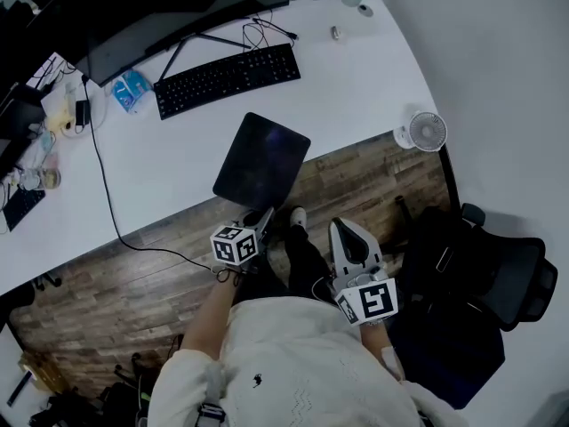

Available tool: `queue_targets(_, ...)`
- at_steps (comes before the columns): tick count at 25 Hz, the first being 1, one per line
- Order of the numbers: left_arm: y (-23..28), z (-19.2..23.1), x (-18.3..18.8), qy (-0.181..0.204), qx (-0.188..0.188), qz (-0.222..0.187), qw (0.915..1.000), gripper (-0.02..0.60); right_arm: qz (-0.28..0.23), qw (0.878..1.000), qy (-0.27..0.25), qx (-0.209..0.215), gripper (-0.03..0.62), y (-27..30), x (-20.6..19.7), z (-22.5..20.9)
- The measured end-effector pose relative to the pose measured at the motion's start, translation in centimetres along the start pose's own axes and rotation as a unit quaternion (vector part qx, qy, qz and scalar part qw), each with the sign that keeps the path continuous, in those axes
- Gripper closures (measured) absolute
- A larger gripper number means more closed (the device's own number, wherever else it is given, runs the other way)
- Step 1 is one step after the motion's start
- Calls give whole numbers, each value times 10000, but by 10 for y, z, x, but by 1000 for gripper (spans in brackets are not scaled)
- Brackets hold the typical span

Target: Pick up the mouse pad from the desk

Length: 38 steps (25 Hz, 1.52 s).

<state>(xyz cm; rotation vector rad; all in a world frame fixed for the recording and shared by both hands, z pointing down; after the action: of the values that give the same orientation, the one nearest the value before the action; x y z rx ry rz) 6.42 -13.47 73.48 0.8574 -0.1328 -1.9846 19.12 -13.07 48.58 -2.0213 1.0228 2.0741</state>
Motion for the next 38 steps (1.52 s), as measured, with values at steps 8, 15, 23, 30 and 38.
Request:
queue_targets(8,-15,-13,4,295,-254,90,9992,558,-219,9998,-18,35,592,5,7,22)
queue_targets(15,-35,-15,-10,384,-319,245,9985,558,-387,9992,-77,27,592,10,15,39)
queue_targets(23,-45,-20,-3,723,-407,333,9960,558,-418,9991,37,5,592,10,14,44)
queue_targets(30,-53,-27,13,879,-493,236,9946,558,-482,9988,-33,-81,592,11,17,49)
queue_targets(38,-58,-34,29,1048,-522,141,9930,558,-635,9979,-53,-121,592,10,26,49)
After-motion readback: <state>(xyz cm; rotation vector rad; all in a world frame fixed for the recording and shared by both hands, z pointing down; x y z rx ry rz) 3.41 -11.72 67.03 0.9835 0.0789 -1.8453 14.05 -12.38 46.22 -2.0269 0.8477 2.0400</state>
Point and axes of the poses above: the fingertips, and each gripper's own axes: y forward along the fingers, z to its left, x out of its top, the point moved 3 cm from there along -y, backward along the fingers
